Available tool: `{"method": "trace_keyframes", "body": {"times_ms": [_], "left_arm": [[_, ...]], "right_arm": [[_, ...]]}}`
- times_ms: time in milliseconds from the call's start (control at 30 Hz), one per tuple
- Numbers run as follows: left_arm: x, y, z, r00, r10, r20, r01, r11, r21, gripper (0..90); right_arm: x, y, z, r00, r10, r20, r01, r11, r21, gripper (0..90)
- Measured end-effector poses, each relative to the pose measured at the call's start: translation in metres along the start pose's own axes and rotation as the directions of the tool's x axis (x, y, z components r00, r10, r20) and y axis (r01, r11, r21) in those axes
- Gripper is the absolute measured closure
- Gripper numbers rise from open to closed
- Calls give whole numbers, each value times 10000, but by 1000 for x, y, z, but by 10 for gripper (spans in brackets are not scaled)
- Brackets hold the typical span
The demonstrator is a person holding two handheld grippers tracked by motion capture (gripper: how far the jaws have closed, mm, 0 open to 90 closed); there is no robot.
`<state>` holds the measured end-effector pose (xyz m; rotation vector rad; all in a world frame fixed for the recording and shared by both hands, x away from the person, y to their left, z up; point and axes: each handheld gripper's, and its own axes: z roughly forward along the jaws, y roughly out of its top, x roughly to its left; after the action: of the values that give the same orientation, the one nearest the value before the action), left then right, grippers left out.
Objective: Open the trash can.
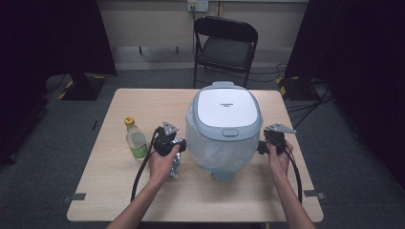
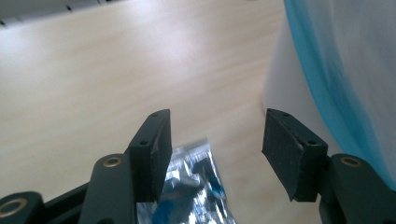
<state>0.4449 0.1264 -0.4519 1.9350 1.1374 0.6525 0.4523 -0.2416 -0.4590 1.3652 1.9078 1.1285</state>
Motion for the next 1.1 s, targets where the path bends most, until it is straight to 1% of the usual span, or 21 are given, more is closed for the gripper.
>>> {"method": "trace_keyframes", "body": {"times_ms": [33,67,133,167,233,300,333,367,400,467,500,533,567,633,733,800,833,867,933,1033,1100], "left_arm": [[0,6,7,10000,-13,1,13,9999,-129,420],[2,8,11,9997,-178,179,181,9997,-165,419],[4,13,20,9987,-456,247,458,9989,-105,417],[5,15,23,9968,-534,599,540,9985,-71,416],[1,18,28,9973,-347,652,347,9994,3,420],[0,19,28,9915,-523,1195,584,9971,-487,441],[-1,19,28,9923,-395,1172,475,9967,-660,493],[-2,19,28,9926,-258,1185,368,9951,-920,511],[-2,19,28,9926,-258,1185,368,9951,-920,539],[-5,20,26,9913,311,1282,-178,9945,-1033,610],[-6,20,25,9907,471,1277,-337,9939,-1047,660],[-7,19,25,9897,476,1351,-331,9937,-1072,676],[-4,19,25,9861,375,1618,-196,9937,-1108,688],[-3,16,24,9826,138,1854,82,9931,-1171,697],[-5,16,19,9812,386,1891,-183,9940,-1079,723],[-5,13,15,9775,334,2084,-111,9942,-1074,728],[-6,12,13,9782,303,2056,-85,9943,-1061,727],[-7,10,10,9757,404,2154,-178,9943,-1055,727],[-8,8,8,9767,380,2112,-152,9940,-1085,727],[-13,5,2,9761,470,2121,-252,9942,-1043,726],[-14,5,2,9774,412,2073,-190,9940,-1080,690]], "right_arm": [[-1,5,10,9998,190,-93,-192,9996,-227,257],[0,6,13,9995,324,5,-324,9990,-299,285],[0,10,19,9989,462,43,-460,9979,-451,310],[-1,11,21,9986,511,102,-505,9975,-503,300],[-2,13,23,9977,676,-37,-677,9960,-590,302],[-2,14,22,9968,673,-420,-701,9951,-702,374],[-1,15,22,9965,586,-596,-630,9952,-748,434],[2,15,20,9957,475,-789,-538,9954,-796,509],[4,16,19,9951,410,-901,-486,9954,-830,563],[8,16,17,9941,308,-1040,-403,9950,-909,631],[10,16,16,9942,278,-1039,-374,9951,-920,658],[12,16,15,9946,217,-1018,-310,9954,-903,699],[13,16,14,9943,94,-1061,-191,9957,-906,730],[16,15,11,9949,-10,-1011,-82,9959,-906,735],[20,12,6,9947,-166,-1014,78,9962,-869,735],[21,9,2,9945,-121,-1041,27,9960,-894,736],[22,8,0,9944,-120,-1049,26,9960,-892,736],[23,7,-2,9940,-149,-1080,50,9958,-914,735],[24,5,-5,9939,-121,-1098,23,9961,-884,735],[30,0,-15,9953,-288,-926,206,9958,-892,731],[29,-2,-19,9959,-253,-866,178,9961,-859,674]]}}
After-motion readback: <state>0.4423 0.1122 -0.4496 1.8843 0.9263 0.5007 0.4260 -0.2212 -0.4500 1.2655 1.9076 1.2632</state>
